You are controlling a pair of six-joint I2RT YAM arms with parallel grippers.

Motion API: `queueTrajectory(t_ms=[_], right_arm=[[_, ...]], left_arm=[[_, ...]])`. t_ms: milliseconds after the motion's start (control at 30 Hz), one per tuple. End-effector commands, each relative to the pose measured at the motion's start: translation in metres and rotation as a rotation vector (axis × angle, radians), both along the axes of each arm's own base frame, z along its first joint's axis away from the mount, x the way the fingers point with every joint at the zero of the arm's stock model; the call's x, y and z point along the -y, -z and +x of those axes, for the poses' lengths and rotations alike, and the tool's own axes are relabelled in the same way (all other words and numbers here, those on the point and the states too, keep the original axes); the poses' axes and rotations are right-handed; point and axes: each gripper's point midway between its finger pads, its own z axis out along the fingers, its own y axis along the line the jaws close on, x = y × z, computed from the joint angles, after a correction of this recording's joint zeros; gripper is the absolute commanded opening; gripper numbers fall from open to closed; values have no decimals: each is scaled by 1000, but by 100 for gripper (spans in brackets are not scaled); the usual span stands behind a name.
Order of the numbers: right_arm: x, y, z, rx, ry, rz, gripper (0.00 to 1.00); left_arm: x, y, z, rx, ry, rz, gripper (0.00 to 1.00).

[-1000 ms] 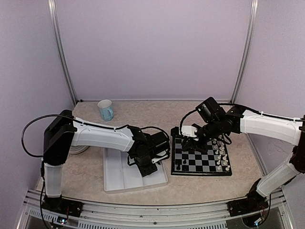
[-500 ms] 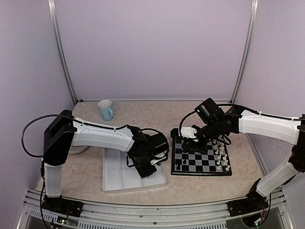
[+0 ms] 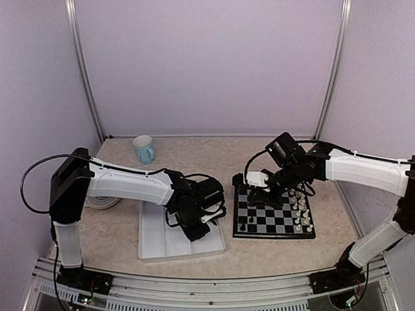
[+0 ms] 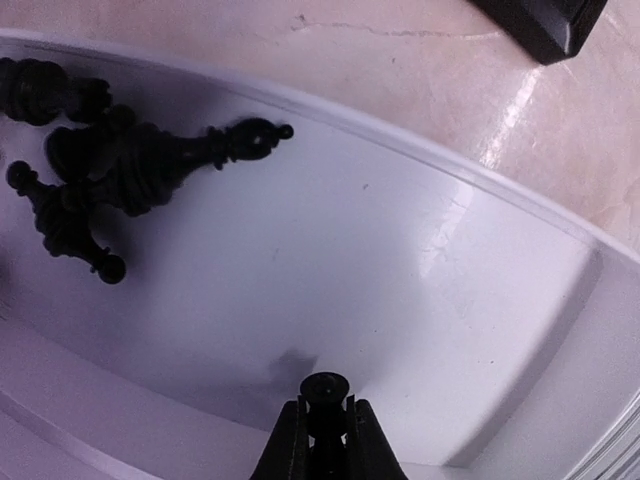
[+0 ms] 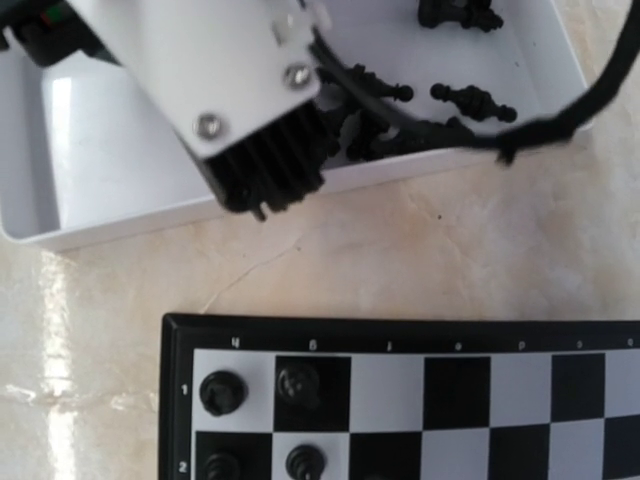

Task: Set up the chess pieces on the board
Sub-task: Pick up the queen from the storage box, then pass from the left arm to the right

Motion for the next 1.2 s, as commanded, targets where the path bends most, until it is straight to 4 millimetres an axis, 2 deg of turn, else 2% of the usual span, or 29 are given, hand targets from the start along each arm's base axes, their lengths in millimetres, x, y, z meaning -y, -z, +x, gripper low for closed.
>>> queueTrajectory(t_ms=[0, 67, 200, 367, 567, 733, 900, 1167], right_arm=[[-5, -32, 8, 21, 22, 87, 21], [-9, -43, 12, -10, 34, 143, 21], [-23, -56, 15, -131, 55, 256, 22], [-47, -57, 2, -375, 20, 343, 24], [-65, -51, -10, -612, -24, 371, 30], [-68, -42, -17, -728, -22, 371, 38], [-68, -28, -26, -803, -27, 349, 42], [-71, -19, -30, -853, -32, 337, 36]], left_arm=[[23, -50, 25, 120, -38, -241, 3], [30, -74, 28, 170, -27, -359, 5], [37, -99, 32, 262, -43, -510, 5], [52, -113, 29, 360, -50, -606, 5], [69, -105, 22, 364, -34, -628, 2], [76, -105, 17, 380, -32, -643, 2], [77, -107, 17, 386, -33, -651, 2], [78, -112, 18, 395, -33, -655, 1]])
